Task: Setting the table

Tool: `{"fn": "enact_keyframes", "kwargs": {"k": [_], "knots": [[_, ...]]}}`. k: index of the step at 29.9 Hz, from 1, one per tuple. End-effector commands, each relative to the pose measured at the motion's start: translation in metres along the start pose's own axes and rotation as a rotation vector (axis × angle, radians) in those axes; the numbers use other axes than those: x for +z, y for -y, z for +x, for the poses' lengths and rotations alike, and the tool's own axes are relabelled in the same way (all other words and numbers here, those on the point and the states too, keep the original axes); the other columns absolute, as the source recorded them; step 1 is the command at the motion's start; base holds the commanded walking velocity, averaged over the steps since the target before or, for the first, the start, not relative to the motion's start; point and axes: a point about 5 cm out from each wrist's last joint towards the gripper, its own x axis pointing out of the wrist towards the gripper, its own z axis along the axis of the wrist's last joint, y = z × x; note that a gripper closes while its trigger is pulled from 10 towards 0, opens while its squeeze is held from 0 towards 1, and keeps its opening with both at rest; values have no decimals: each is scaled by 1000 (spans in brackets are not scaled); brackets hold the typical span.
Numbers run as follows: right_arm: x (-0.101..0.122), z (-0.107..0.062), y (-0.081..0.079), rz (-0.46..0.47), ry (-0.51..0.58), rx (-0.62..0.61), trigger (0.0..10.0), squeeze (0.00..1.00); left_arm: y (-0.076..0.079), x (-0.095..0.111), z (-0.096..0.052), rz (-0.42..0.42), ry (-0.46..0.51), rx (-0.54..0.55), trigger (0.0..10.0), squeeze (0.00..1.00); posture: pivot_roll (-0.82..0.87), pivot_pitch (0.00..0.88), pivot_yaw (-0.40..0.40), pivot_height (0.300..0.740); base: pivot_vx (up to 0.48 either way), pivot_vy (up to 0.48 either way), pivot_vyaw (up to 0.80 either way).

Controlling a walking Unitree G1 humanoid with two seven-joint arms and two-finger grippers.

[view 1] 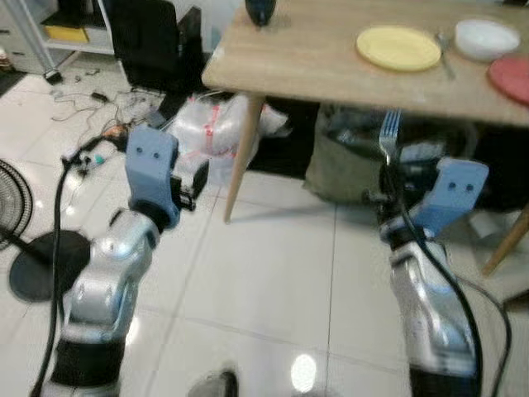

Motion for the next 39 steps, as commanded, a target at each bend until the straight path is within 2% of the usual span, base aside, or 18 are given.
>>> {"fn": "enact_keyframes", "kwargs": {"k": [1, 17, 23, 39], "knots": [[0, -2, 2, 2, 3, -13, 10000, 0, 0, -1, -1, 3, -3, 1, 10000, 35, -63, 58, 79, 740, -409, 0, 0], [0, -2, 3, -2, 1, -13, 10000, 0, 0, -1, 0, 1, -4, 3, 10000, 35, -66, 61, 77, 740, -388, 0, 0], [-1, -1, 2, 4, -3, -10, 10000, 0, -1, -2, 1, 2, -15, 11, 10000, 35, -66, 56, 78, 740, 0, 0, 0], [-1, -1, 2, 14, -4, -9, 10000, 0, 0, -3, 3, 1, -17, 8, 10000, 31, -67, 47, 81, 740, 0, 0, -735]]}}
